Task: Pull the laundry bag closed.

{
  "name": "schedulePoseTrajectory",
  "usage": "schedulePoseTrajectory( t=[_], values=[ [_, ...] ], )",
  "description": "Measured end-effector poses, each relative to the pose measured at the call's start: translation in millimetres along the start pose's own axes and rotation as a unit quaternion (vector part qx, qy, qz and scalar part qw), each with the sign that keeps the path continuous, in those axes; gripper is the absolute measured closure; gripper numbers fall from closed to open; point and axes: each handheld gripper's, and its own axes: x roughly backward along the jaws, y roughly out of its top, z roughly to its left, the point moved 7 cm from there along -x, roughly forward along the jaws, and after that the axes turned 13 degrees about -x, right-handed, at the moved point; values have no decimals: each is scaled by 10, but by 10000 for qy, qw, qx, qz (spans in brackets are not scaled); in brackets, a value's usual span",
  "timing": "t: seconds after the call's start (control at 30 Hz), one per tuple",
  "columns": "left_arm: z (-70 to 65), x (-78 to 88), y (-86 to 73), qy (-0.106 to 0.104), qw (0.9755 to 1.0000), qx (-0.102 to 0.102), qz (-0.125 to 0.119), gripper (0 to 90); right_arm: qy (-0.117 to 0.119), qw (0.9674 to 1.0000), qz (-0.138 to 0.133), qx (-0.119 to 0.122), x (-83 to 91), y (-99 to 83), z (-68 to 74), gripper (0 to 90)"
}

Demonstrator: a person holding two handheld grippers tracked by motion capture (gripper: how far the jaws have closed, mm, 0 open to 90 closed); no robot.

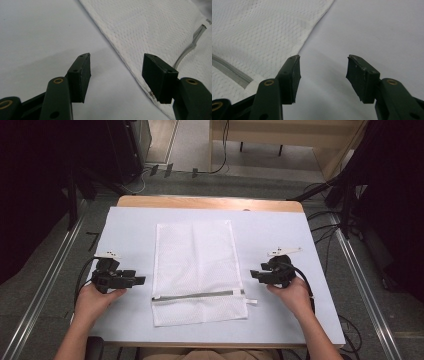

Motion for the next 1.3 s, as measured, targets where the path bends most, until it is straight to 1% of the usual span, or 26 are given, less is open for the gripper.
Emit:
schedulePoseTrajectory(
  t=[0.07,0.3,0.5,0.6,0.8,0.83,1.0,1.1,1.17,1.3],
  values=[
    [3,3,1,0,10000,40,-23,405,-10,10000,-11,-19,5,3,7,459],
    [3,-1,-4,11,10000,8,7,401,4,10000,-22,66,5,3,27,459],
    [8,1,-11,11,10000,36,27,398,29,10000,-28,89,8,3,49,462],
    [5,-8,-20,-22,9999,110,84,400,37,10000,-10,60,15,-3,62,469],
    [4,-8,-17,-11,9999,72,82,399,48,10000,7,71,15,-9,77,478],
    [4,-9,-16,-6,9999,77,78,398,55,10000,11,42,16,-11,86,482],
    [2,-16,-7,-3,9999,74,68,393,91,9999,9,78,16,-17,109,487],
    [2,-32,-2,-13,9999,34,108,386,83,9999,14,84,21,-21,113,487],
    [0,-40,8,-6,10000,10,92,385,90,9999,-9,84,26,-23,118,489],
    [-3,-52,14,-24,9999,28,97,385,118,9999,45,65,26,-40,140,497]
  ],
)
